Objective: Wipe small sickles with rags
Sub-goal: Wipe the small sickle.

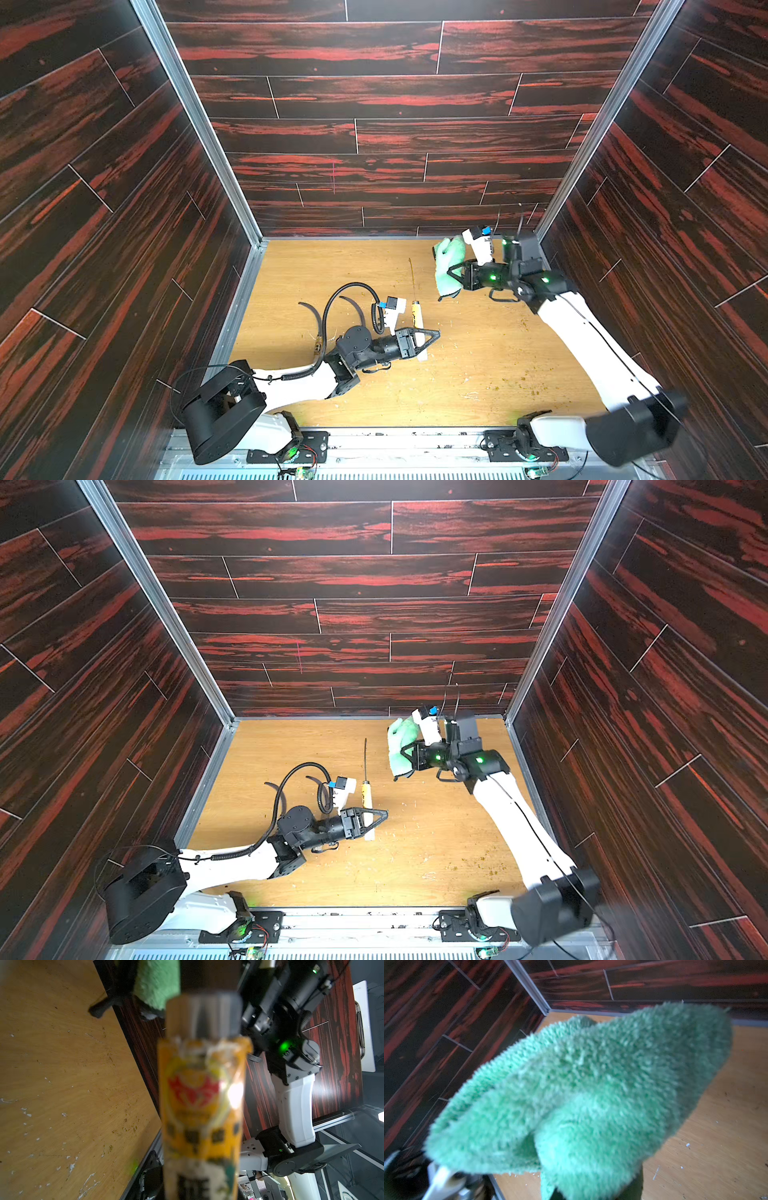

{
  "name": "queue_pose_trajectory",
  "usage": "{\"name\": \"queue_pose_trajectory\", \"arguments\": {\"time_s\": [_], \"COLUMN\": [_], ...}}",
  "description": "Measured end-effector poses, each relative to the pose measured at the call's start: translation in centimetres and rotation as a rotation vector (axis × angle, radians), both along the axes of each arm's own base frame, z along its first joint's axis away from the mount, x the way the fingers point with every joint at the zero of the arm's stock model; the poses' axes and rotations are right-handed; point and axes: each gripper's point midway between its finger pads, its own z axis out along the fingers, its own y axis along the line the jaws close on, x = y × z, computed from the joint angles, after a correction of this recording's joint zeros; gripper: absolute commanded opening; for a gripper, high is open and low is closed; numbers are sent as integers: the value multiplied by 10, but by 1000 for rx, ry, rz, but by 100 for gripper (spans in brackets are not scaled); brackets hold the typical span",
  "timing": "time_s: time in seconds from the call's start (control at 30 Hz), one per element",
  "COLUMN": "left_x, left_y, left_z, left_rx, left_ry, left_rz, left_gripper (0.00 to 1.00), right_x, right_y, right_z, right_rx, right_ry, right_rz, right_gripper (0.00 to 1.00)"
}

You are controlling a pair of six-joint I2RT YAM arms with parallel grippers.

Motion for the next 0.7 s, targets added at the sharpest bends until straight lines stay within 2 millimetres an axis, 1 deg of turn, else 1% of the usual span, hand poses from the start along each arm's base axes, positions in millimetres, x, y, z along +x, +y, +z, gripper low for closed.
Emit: {"name": "queue_pose_trajectory", "arguments": {"time_s": [0.07,0.17,0.23,0.33,0.4,0.5,0.63,0.7], "left_x": [0,0,-1,-1,0,4,7,8], "left_y": [-1,-2,-3,-5,-5,-6,-6,-5], "left_z": [-3,-3,-1,4,4,-1,-5,-5], "left_rx": [10,15,13,6,8,20,32,30], "left_ry": [2,0,-3,-9,-7,6,22,24], "left_rz": [-3,-12,-18,-26,-25,-18,-11,-7], "left_gripper": [0,0,0,0,0,0,0,0], "right_x": [-17,-34,-41,-45,-43,-35,-18,-7], "right_y": [14,33,42,54,58,61,66,69], "right_z": [6,5,1,-7,-13,-23,-37,-39], "right_rx": [-8,-30,-52,-75,-87,-106,-139,-147], "right_ry": [-14,-20,-15,-7,3,17,41,47], "right_rz": [58,131,162,193,197,188,172,161], "right_gripper": [0,0,0,0,0,0,0,0]}}
